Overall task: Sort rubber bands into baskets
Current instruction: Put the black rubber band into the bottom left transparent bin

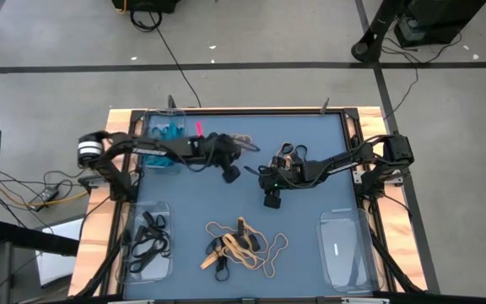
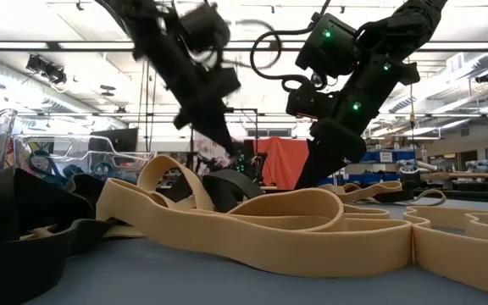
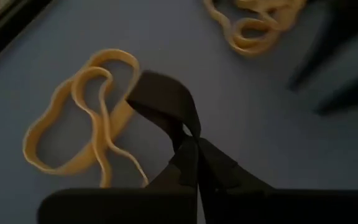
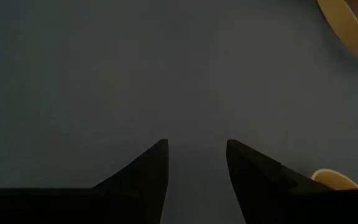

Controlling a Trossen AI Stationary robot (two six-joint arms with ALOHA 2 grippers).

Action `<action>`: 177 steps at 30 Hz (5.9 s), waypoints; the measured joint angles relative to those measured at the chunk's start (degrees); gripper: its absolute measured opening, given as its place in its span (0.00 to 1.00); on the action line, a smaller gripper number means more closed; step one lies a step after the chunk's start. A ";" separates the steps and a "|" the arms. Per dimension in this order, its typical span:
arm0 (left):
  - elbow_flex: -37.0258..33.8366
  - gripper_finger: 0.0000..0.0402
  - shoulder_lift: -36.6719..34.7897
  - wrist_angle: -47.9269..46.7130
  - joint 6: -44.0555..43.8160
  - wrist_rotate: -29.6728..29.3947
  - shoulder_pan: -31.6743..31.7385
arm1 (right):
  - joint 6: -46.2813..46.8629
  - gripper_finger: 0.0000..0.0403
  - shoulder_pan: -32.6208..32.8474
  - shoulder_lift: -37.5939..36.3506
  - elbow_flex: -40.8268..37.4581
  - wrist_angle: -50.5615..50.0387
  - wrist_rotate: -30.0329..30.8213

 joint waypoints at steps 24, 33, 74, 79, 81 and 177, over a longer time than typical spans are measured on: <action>-0.02 0.00 -19.35 -50.14 -34.82 17.01 -25.83 | 0.85 0.43 -0.02 0.00 -0.01 7.65 -6.23; -0.02 0.01 -21.78 -56.55 -46.96 25.61 -36.03 | 0.85 0.43 -0.02 0.00 -0.01 7.63 -6.23; 1.97 0.40 -21.73 -55.74 -39.21 -8.53 -39.24 | -0.94 0.43 -12.21 -4.68 13.48 -35.12 7.32; 0.02 0.39 -21.71 -45.17 -28.59 -16.63 -38.37 | 2.08 0.43 -23.89 -4.63 12.82 -37.73 -1.52; -1.32 0.39 -21.71 -40.63 -24.87 -19.20 -37.24 | 2.98 0.43 -27.23 -4.63 12.81 -37.50 -2.70; -26.38 0.02 4.80 71.38 2.27 2.53 -7.76 | -3.93 0.05 -0.35 -4.57 2.67 19.28 11.52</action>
